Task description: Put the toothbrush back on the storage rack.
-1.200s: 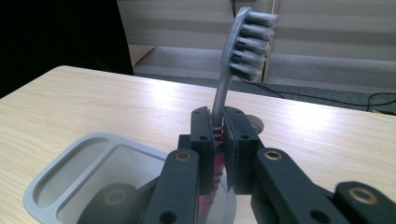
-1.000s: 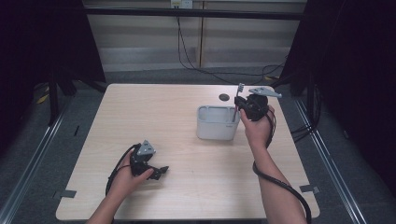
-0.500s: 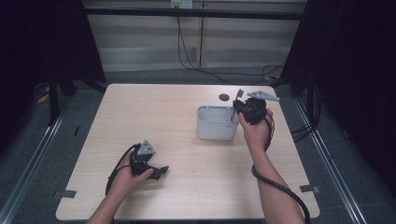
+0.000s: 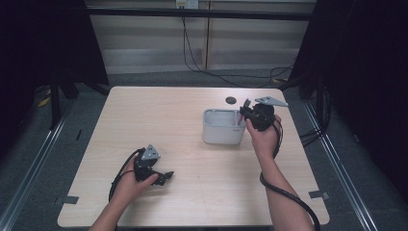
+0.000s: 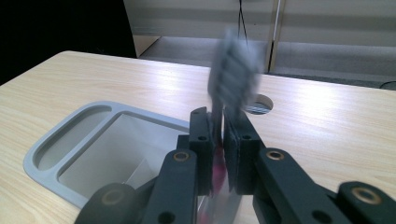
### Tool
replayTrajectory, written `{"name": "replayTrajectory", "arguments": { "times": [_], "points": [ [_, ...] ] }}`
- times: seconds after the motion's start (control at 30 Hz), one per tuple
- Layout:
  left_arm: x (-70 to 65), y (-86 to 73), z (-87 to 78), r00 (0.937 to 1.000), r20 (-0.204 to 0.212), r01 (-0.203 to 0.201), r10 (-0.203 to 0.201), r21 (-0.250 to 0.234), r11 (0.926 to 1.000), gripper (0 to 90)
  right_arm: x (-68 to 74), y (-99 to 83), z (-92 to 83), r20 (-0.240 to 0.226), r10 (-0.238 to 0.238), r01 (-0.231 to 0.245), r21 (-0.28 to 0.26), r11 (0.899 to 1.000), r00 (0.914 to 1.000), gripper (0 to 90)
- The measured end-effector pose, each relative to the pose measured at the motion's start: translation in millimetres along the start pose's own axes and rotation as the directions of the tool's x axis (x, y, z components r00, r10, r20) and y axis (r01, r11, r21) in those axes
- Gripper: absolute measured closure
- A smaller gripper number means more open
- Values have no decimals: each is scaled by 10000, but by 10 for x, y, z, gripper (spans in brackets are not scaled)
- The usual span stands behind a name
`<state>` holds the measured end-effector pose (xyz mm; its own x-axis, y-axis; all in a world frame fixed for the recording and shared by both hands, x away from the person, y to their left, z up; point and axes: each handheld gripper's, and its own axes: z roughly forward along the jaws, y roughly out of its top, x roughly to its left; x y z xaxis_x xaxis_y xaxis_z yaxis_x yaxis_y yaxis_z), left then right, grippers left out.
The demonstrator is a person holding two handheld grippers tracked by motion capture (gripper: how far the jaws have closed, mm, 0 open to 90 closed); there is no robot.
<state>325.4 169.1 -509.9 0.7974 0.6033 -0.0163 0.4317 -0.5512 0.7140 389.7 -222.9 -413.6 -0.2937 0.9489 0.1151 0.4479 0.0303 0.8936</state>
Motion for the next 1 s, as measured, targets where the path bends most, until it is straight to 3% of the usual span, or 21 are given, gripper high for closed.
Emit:
{"name": "replayTrajectory", "arguments": {
  "times": [0.73, 1.0],
  "points": [
    [0, 0, 0, 10000, 2, 5, -5, -3, 10000, 81, -16, 22, -38, 38, -74, 74, -51, 10000, 10000, 804],
    [0, 0, 0, 10000, 2, 2, -2, 0, 10000, 81, -37, 28, -55, 273, -237, 239, -65, 9997, 9993, 703]
  ]
}}
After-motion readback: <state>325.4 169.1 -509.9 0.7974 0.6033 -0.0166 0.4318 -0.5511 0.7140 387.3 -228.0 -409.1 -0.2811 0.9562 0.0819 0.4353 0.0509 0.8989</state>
